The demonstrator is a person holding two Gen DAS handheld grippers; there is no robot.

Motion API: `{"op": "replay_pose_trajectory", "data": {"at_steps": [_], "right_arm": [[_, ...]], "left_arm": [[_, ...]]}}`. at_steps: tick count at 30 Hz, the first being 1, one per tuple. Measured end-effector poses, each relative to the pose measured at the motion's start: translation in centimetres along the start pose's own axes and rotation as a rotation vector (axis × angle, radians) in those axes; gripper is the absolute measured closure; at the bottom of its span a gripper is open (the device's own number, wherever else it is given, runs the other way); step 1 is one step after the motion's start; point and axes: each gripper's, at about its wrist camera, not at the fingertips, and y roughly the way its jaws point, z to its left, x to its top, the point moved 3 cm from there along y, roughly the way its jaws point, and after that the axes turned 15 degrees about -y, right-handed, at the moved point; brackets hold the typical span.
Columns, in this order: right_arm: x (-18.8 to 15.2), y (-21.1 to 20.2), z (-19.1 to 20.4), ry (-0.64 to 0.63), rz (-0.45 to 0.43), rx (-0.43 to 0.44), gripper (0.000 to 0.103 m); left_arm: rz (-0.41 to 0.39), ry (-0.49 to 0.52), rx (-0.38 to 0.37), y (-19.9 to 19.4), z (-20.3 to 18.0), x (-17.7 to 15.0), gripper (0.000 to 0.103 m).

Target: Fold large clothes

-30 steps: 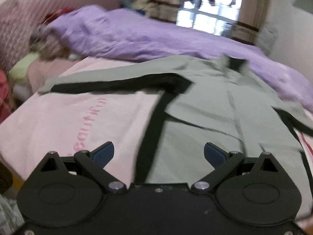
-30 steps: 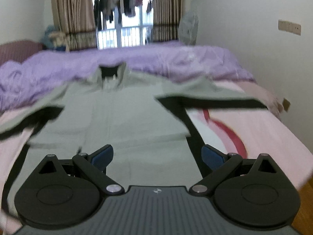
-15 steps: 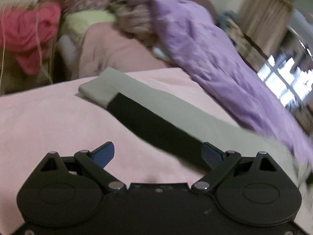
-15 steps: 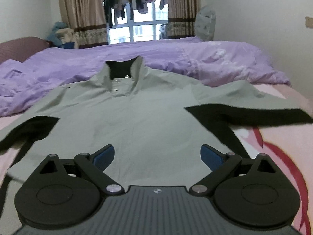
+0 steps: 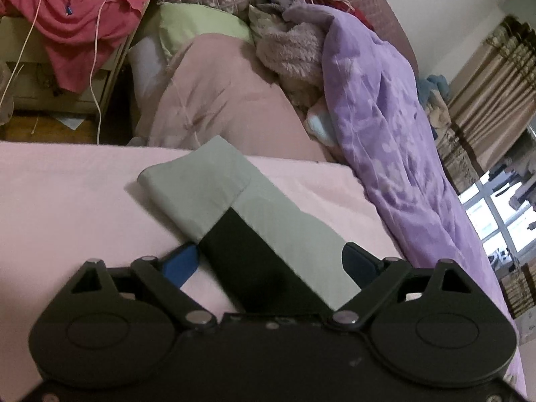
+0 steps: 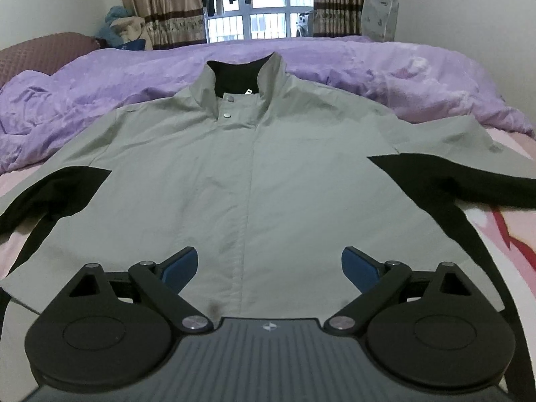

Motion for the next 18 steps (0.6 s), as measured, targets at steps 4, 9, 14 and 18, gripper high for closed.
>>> {"op": "replay_pose_trajectory", "data": {"at_steps": [4, 9, 14, 18], "right_arm": [[0.0, 0.1, 0.1, -0.009, 0.006, -0.004, 0.0], [0.0, 0.3, -0.2, -0.01, 0.018, -0.01, 0.0], [-0.1, 0.1, -0.6, -0.008, 0.014, -0.003, 0.0], [-0.5, -0.1, -1.3, 0.001, 0.01, -0.001, 0.0]], "left_arm": [[0.039, -0.052, 0.013, 2.0, 0.4, 0.6, 0.076], [0.036, -0.049, 0.006, 2.4, 0.7, 0.5, 0.093], [0.002, 0.022, -0.082, 0.0, -2.6, 0.7, 0.102], [0.013, 0.1, -0.181, -2.8, -8.2, -1.1, 0.102]]}}
